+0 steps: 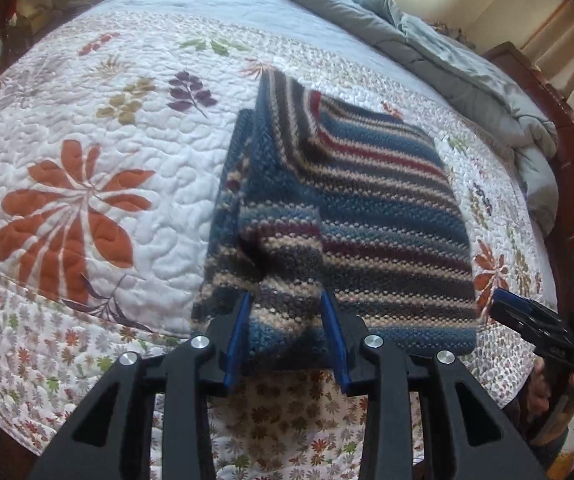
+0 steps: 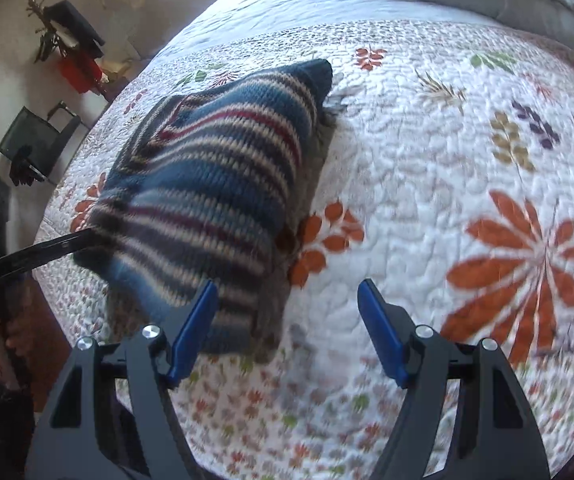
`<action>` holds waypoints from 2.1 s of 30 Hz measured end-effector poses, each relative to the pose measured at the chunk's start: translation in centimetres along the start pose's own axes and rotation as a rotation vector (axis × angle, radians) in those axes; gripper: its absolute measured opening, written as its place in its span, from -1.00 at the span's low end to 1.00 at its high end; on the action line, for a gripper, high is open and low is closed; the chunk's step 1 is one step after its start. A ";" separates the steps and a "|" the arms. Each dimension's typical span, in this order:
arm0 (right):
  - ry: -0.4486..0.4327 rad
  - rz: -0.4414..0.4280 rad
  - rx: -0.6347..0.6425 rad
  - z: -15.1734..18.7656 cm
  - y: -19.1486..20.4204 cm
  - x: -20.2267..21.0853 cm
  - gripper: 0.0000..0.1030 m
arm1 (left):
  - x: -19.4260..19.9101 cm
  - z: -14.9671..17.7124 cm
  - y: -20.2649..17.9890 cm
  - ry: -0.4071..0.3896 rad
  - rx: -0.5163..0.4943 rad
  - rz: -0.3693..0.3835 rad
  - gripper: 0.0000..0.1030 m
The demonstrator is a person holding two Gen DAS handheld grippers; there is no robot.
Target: Fold small clothes
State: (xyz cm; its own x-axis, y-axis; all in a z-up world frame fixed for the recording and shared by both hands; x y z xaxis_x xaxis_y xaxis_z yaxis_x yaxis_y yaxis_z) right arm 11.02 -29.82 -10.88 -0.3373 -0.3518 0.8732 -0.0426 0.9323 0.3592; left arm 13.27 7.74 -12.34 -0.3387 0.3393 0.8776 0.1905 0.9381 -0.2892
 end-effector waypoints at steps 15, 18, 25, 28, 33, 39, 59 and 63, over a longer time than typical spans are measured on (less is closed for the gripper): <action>0.066 -0.019 -0.045 2.9 0.5 -0.9 0.42 | -0.2 2.0 2.9 -0.001 0.061 0.036 -0.58; 0.085 -0.058 -0.074 2.5 0.6 -0.6 0.45 | 0.4 2.0 2.7 -0.003 0.079 0.029 -0.54; 0.168 -0.067 -0.061 1.7 1.9 -2.5 0.47 | -0.7 1.9 2.6 0.017 0.035 -0.076 -0.37; 0.204 -0.127 -0.077 1.7 2.9 -3.8 0.46 | -1.3 1.7 3.0 0.031 0.032 -0.090 -0.33; 0.294 -0.200 -0.139 2.5 3.1 -6.4 -0.35 | -2.3 2.1 3.7 0.069 0.063 -0.044 -0.27; 0.262 -0.223 -0.070 2.3 3.2 -3.9 -0.60 | -2.5 2.6 3.6 0.072 0.062 -0.023 -0.26; 0.161 -0.060 0.073 -5.8 3.1 -0.3 0.07 | 2.4 -4.5 2.6 -0.028 -0.031 -0.096 -0.04; 0.122 -0.013 0.082 -9.9 3.3 -1.8 0.07 | -0.9 -10.2 1.2 0.001 -0.072 -0.162 0.02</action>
State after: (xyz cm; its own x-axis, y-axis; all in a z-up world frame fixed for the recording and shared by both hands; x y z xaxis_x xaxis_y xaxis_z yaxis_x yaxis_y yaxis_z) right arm 20.83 -26.94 -7.95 -0.2198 -0.3668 0.9040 -0.1245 0.9296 0.3469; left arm 23.23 7.83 -9.55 -0.3697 0.1842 0.9107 0.1990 0.9731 -0.1160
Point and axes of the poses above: each gripper's, at about its wrist camera, not at the fingertips, and x roughly against the way its jaws point, y to its left, z to its underside, the point moved 6 cm from there along -x, roughly the way its jaws point, and after that the axes turned 7 degrees about -x, right-handed, at the moved point
